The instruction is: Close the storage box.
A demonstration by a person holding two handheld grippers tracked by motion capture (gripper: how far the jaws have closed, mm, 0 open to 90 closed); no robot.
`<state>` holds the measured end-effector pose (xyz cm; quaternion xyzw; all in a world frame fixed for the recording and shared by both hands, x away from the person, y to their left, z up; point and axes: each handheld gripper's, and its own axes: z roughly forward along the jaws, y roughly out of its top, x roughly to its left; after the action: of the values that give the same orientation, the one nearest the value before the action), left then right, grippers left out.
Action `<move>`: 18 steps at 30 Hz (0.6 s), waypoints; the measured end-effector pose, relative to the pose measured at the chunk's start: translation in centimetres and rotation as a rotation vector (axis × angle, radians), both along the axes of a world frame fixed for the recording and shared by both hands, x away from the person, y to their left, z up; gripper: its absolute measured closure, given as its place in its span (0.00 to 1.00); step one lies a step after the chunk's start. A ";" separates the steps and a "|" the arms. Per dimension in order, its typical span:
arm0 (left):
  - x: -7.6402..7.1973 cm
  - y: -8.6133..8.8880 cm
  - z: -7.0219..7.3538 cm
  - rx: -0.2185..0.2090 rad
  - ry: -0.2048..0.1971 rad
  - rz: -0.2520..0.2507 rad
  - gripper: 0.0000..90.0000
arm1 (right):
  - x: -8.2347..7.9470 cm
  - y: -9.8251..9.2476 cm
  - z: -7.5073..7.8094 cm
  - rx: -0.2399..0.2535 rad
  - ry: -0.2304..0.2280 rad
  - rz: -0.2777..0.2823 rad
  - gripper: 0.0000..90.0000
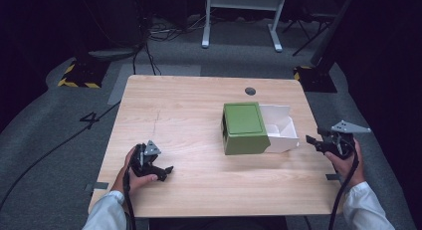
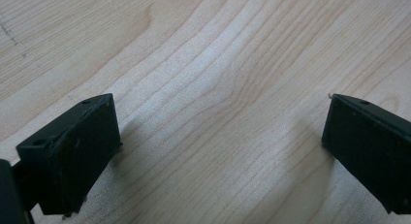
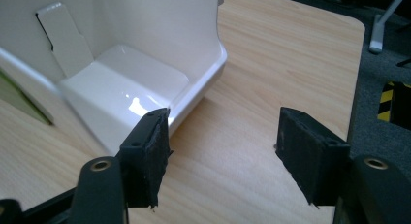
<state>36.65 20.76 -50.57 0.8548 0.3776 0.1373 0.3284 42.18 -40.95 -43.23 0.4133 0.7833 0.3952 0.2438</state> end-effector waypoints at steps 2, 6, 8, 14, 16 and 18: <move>0.0 0.0 0.0 0.000 0.000 0.000 0.00 | 0.7 0.5 0.4 0.008 0.004 0.014 0.42; 0.0 0.0 0.0 0.000 0.000 0.000 0.00 | 2.5 1.7 0.5 0.013 0.034 0.033 0.45; 0.0 0.0 0.0 0.001 -0.002 0.000 0.00 | 3.1 2.2 0.4 0.008 0.054 0.046 0.46; 0.0 0.0 0.0 -0.001 -0.001 0.000 0.00 | 5.0 3.8 -0.8 -0.014 0.123 0.075 0.51; -0.1 0.0 0.0 -0.003 0.001 0.001 0.00 | 5.4 4.1 -1.2 -0.015 0.147 0.081 0.54; -0.1 0.0 0.0 -0.003 0.001 0.000 0.00 | 5.8 4.3 -1.8 -0.009 0.176 0.080 0.57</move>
<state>36.60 20.71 -50.58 0.8545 0.3779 0.1362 0.3294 48.02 -36.69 -44.99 0.4137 0.8192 0.3635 0.1599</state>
